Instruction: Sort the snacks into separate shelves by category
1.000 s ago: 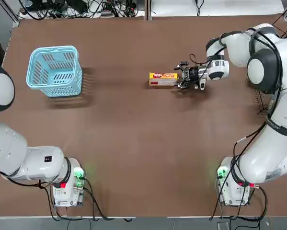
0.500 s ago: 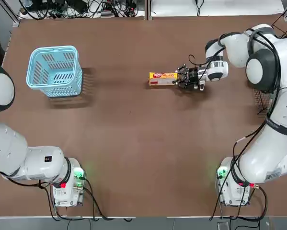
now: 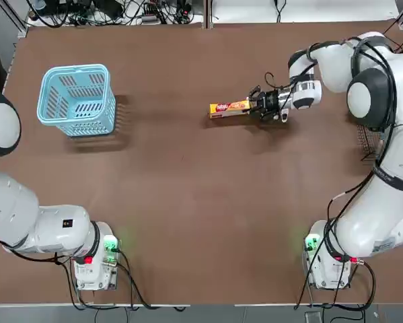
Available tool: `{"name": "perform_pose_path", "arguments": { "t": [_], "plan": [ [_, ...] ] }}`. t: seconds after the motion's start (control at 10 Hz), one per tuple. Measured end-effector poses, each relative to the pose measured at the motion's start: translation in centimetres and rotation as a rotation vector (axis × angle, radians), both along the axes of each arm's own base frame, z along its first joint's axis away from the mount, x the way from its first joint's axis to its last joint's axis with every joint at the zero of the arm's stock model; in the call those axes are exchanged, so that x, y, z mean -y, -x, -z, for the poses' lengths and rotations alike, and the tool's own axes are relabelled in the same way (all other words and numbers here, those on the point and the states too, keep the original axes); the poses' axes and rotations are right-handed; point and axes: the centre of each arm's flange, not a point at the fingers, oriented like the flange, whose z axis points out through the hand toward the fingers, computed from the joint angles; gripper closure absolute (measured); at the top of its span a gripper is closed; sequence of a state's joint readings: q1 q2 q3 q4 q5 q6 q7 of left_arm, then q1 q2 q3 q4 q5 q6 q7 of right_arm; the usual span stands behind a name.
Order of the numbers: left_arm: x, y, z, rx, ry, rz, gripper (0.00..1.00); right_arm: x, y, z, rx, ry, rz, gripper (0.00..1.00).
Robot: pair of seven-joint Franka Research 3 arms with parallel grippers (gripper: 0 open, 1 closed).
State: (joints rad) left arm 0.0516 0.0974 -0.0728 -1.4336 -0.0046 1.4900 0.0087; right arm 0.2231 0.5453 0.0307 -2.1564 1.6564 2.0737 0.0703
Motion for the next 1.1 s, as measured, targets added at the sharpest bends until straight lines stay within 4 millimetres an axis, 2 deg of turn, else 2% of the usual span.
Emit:
{"name": "perform_pose_path", "arguments": {
  "t": [0.2, 0.4, 0.5, 0.7, 1.1],
  "plan": [
    [0.0, 0.0, 0.0, 0.001, 0.0, 0.0, 0.0, 2.6, -2.4, -4.7, 0.074, 0.113, -0.138, 0.68],
    [0.0, 0.0, 0.0, 0.001, 0.0, 0.0, 0.0, 5.5, -4.3, -11.4, 0.127, 0.233, -0.31, 0.68],
    [0.0, 0.0, 0.0, 0.001, 0.0, 0.0, 0.0, 6.9, -4.8, -13.9, 0.153, 0.287, -0.398, 0.68],
    [0.0, 0.0, -0.1, 0.002, 0.0, 0.0, 0.0, 9.6, -6.0, -17.7, 0.217, 0.425, -0.52, 0.68],
    [0.0, 0.0, -0.1, 0.002, 0.0, 0.0, 0.0, 12.8, -8.6, -24.4, 0.379, 0.615, -0.725, 0.68]
  ]
}}
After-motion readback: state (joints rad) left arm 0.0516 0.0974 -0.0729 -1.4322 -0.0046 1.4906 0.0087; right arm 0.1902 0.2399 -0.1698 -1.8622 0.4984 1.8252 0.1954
